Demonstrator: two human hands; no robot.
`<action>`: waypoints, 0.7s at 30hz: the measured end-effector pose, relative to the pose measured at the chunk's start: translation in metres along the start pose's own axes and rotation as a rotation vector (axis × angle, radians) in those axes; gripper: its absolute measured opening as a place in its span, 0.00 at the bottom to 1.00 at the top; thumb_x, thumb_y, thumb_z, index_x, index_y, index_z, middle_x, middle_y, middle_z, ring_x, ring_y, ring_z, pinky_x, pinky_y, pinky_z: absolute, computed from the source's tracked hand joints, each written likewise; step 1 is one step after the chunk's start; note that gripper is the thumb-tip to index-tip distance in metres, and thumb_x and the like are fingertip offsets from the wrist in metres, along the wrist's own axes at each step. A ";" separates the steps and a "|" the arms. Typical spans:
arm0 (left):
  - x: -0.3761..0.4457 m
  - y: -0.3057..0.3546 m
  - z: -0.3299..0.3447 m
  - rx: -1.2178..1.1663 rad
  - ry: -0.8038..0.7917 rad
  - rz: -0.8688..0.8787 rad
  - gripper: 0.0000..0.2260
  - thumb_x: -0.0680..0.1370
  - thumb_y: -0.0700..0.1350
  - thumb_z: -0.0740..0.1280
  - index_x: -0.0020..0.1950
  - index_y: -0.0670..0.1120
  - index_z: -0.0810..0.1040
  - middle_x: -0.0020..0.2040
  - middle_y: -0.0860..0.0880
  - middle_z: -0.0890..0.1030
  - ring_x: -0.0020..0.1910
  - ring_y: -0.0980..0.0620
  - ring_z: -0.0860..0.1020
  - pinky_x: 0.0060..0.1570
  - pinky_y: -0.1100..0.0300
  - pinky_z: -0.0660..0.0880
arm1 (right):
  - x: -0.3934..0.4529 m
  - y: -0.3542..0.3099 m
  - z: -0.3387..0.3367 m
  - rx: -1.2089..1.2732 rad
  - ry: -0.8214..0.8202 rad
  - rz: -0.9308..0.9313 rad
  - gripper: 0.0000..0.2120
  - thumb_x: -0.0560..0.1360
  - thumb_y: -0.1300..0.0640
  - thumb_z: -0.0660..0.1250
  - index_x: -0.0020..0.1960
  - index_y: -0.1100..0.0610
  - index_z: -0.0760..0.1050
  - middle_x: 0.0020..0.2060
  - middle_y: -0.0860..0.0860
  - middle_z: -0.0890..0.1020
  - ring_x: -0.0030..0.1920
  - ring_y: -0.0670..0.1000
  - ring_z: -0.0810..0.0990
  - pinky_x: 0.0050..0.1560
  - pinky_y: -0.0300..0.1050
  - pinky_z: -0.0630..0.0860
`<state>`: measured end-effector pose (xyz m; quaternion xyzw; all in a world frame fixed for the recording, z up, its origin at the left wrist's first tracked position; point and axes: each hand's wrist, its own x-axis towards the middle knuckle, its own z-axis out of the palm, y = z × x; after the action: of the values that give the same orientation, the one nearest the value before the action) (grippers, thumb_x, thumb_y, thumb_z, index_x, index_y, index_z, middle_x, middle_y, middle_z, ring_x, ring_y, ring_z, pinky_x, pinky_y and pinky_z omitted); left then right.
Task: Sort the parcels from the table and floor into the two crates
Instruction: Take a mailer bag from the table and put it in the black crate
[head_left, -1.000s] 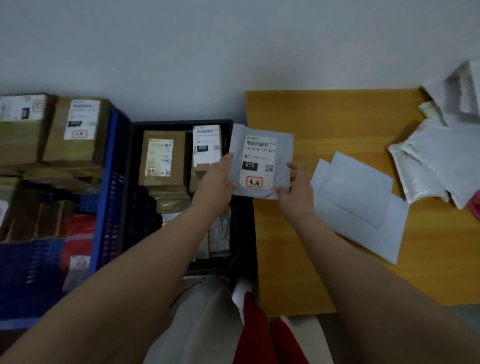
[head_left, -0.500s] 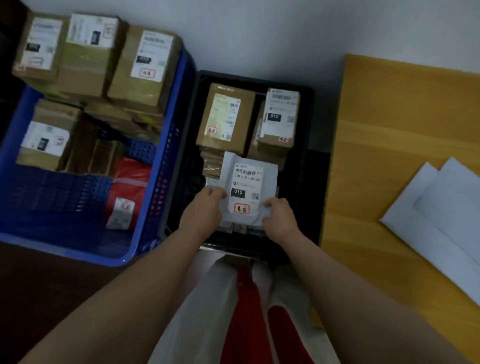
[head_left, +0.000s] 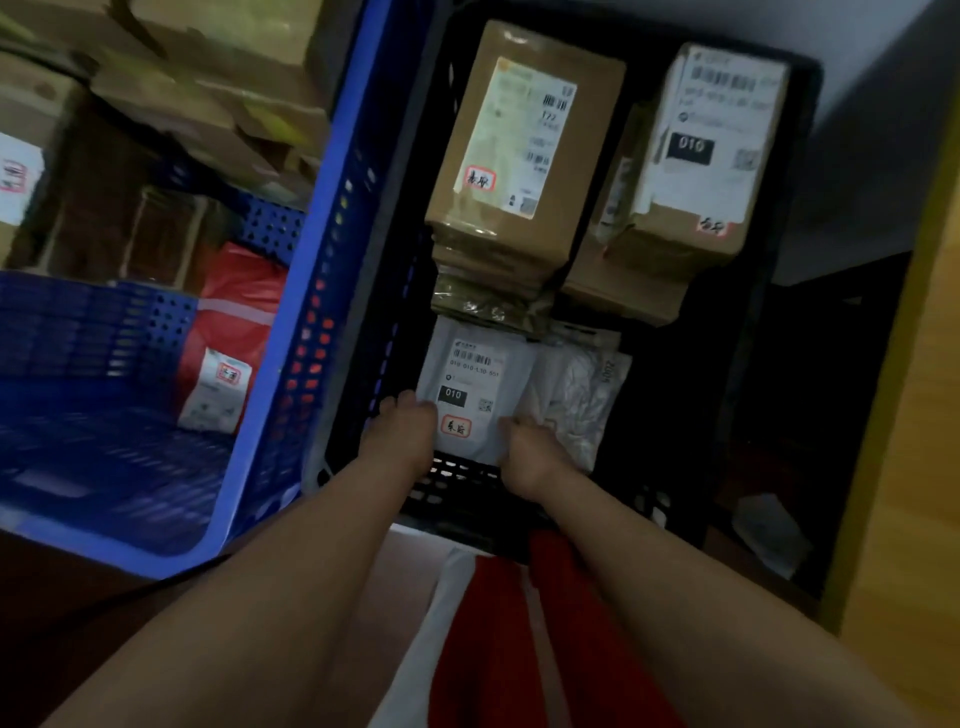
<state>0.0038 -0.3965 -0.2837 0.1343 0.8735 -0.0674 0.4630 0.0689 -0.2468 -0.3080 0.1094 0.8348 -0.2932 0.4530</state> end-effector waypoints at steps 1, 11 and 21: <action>0.010 0.000 0.003 0.009 -0.023 -0.010 0.20 0.78 0.38 0.64 0.69 0.42 0.67 0.68 0.40 0.64 0.67 0.40 0.64 0.63 0.46 0.71 | 0.010 0.001 0.004 -0.023 -0.017 0.003 0.23 0.77 0.62 0.62 0.71 0.59 0.64 0.67 0.58 0.67 0.65 0.62 0.69 0.65 0.52 0.71; 0.044 0.009 0.016 0.141 -0.196 -0.053 0.34 0.78 0.50 0.69 0.77 0.41 0.56 0.77 0.36 0.46 0.74 0.37 0.56 0.70 0.44 0.63 | 0.044 0.022 0.019 -0.063 -0.135 0.030 0.27 0.78 0.53 0.63 0.74 0.54 0.59 0.67 0.60 0.67 0.66 0.62 0.68 0.65 0.52 0.69; -0.040 0.069 -0.062 0.048 0.191 0.135 0.23 0.80 0.46 0.63 0.74 0.44 0.62 0.72 0.42 0.62 0.67 0.42 0.65 0.54 0.50 0.72 | -0.062 0.004 -0.065 -0.009 0.202 0.047 0.24 0.77 0.53 0.63 0.72 0.56 0.64 0.67 0.58 0.68 0.66 0.60 0.66 0.60 0.49 0.70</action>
<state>-0.0033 -0.3228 -0.2151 0.2098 0.9007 -0.0438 0.3778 0.0606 -0.2002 -0.2315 0.1558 0.8748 -0.2660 0.3738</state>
